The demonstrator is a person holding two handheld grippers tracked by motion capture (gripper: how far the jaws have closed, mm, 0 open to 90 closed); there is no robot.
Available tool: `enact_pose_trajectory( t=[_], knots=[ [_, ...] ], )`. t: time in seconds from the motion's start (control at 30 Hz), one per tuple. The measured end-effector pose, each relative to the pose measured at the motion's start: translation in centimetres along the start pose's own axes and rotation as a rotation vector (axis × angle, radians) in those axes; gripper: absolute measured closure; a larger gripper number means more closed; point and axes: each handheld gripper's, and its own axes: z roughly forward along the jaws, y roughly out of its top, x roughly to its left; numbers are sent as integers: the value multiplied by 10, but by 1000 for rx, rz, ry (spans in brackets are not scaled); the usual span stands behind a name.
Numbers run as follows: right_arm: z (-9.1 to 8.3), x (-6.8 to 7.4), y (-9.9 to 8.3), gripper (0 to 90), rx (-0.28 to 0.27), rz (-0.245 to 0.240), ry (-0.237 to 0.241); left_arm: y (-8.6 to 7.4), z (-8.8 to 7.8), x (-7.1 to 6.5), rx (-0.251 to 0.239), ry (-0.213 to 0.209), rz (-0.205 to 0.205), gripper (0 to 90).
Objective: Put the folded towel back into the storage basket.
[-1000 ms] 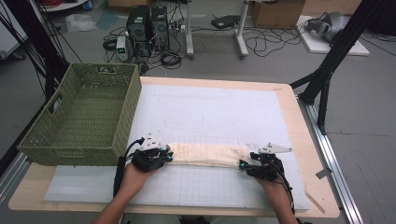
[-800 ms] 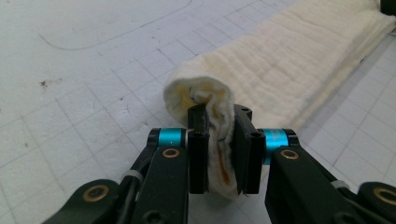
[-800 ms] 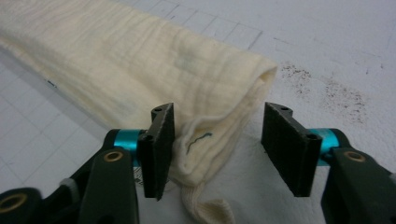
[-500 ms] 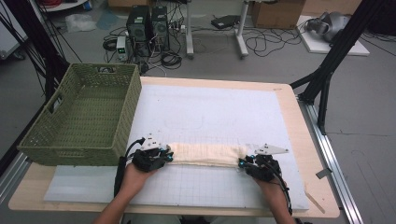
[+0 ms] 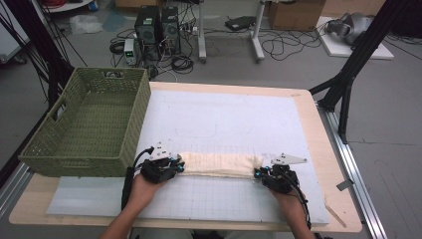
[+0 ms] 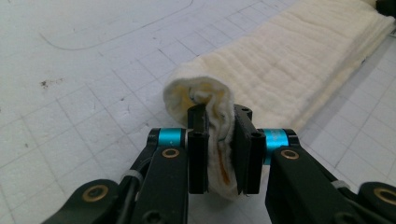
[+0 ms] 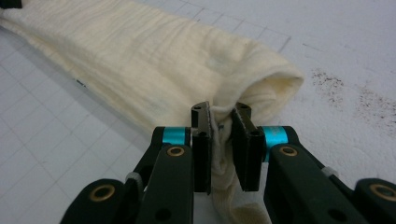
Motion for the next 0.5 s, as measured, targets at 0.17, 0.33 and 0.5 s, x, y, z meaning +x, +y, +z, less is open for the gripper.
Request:
enact_pose_trajectory(
  t=[0.17, 0.33, 0.5],
  knots=[
    [-1, -1, 1, 804, 3, 0, -1, 0, -1, 0, -11, -3, -9, 773],
    [-2, -2, 2, 804, 0, -5, -10, 1, -3, 1, -22, -1, -6, 777],
    [-4, 0, 4, 808, -1, -20, -32, 2, -4, 1, -29, 3, 0, 781]
  ],
)
